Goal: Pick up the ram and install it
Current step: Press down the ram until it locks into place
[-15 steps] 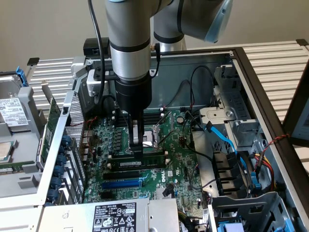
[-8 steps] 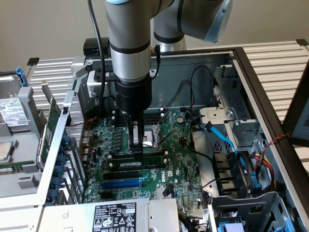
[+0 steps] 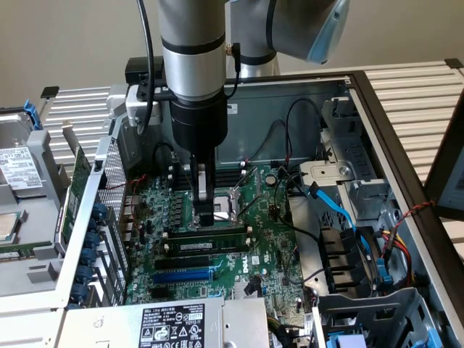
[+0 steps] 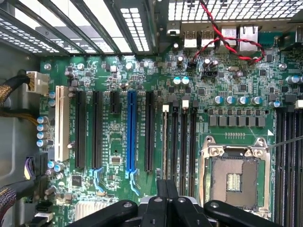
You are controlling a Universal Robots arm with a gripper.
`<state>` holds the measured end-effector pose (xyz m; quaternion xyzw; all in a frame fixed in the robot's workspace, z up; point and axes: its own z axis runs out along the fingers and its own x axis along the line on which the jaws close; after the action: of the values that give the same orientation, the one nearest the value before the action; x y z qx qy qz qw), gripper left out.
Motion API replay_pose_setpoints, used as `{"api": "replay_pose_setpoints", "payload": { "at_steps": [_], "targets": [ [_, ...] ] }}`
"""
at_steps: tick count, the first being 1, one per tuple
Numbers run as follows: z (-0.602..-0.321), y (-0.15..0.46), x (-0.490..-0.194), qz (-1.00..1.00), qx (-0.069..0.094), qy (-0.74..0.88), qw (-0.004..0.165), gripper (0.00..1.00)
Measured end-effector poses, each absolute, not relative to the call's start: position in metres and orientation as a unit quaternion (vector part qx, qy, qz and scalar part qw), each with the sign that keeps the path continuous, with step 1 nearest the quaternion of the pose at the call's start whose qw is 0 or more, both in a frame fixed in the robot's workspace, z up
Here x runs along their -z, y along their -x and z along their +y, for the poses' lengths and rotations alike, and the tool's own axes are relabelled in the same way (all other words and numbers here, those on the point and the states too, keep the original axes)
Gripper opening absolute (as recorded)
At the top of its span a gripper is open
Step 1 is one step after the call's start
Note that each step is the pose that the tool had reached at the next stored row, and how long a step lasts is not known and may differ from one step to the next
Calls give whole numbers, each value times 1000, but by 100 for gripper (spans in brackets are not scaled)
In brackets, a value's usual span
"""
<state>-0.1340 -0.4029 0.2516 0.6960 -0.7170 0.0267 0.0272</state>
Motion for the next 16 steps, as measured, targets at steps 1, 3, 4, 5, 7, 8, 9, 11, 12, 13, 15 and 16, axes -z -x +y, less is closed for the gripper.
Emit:
{"api": "replay_pose_setpoints", "payload": {
  "at_steps": [1, 3, 4, 5, 7, 8, 9, 11, 12, 13, 15, 16],
  "targets": [
    [-403, 134, -252, -717, -27, -696, 27, 11],
    [-403, 134, -252, -717, -27, -696, 27, 11],
    [-403, 134, -252, -717, -27, -696, 27, 11],
    [-403, 134, -252, -717, -27, -696, 27, 11],
    [-403, 134, -252, -717, -27, -696, 27, 11],
    [-403, 134, -252, -718, -27, -695, 27, 11],
    [-403, 134, -252, -721, -27, -692, 28, 11],
    [-403, 134, -252, -731, -26, -681, 28, 11],
    [-403, 134, -252, -737, -26, -675, 28, 11],
    [-403, 134, -252, -743, -26, -669, 28, 11],
    [-403, 134, -251, -753, -25, -656, 29, 11],
    [-403, 134, -251, -759, -25, -650, 29, 11]
  ]
}}
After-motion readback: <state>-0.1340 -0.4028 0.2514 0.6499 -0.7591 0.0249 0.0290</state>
